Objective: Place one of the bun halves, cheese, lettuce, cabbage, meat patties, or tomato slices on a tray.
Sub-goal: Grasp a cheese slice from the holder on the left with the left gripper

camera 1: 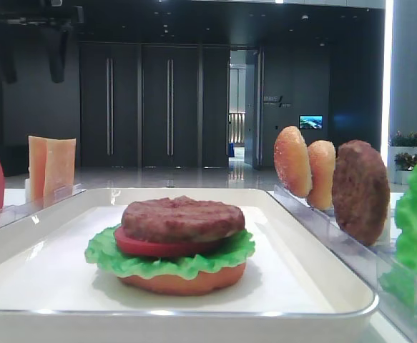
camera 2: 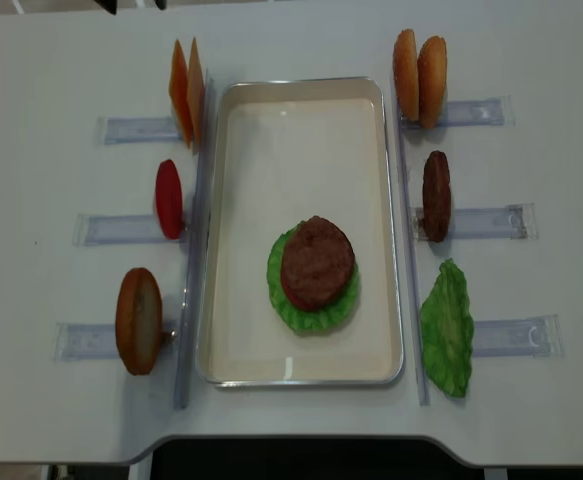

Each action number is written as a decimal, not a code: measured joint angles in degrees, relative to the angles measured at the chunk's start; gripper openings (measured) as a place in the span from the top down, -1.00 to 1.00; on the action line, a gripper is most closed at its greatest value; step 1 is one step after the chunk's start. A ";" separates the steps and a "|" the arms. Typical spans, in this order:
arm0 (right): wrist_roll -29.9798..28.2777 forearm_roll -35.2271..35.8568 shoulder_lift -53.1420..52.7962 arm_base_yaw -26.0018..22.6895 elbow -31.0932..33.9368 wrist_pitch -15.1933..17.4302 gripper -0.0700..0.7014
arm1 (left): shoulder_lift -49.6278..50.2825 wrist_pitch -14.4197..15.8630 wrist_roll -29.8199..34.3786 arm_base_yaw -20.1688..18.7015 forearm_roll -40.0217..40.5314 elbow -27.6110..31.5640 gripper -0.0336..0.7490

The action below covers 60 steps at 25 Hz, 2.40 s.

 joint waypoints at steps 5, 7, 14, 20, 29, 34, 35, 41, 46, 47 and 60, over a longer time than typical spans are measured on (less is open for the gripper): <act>0.00 0.00 0.00 0.00 0.00 0.00 -0.31 | 2.22 0.00 -2.50 -2.56 0.33 -0.04 -0.49; 0.00 0.00 0.00 0.00 0.00 0.00 -0.31 | 3.22 -0.05 -3.43 -3.27 0.33 -0.04 -0.49; 0.00 0.22 0.00 0.00 0.00 0.00 -0.31 | 6.25 -0.15 -4.50 -5.50 0.47 -0.07 -0.48; 0.00 0.78 0.00 0.00 0.00 0.00 -0.31 | 7.54 -0.21 -5.82 -5.89 0.47 -0.14 -0.48; 0.00 0.82 0.00 0.00 0.00 0.00 -0.31 | 7.83 -1.78 -6.07 -5.89 0.84 -0.14 -0.48; 0.00 0.84 0.00 0.00 0.00 0.00 -0.31 | 8.10 -3.43 -6.89 -5.89 0.84 -0.14 -0.48; 0.00 0.84 0.00 0.00 0.00 0.00 -0.31 | 8.12 -3.69 -6.90 -5.89 0.84 -0.14 -0.48; 0.00 0.84 0.00 0.00 0.00 -0.02 -0.31 | 8.61 -4.53 -7.01 -5.89 0.84 -0.14 -0.48; 0.00 0.84 0.00 0.00 0.00 -0.02 -0.31 | 10.39 -4.48 -7.06 -5.89 0.60 -0.14 -0.48; 0.00 0.84 0.00 0.00 0.00 -0.02 -0.31 | 10.64 -4.48 -7.06 -5.89 0.49 -0.14 -0.48; 0.00 0.95 0.00 0.00 0.00 -0.02 -0.31 | 11.52 -2.38 -6.41 -5.89 0.01 -0.14 -0.22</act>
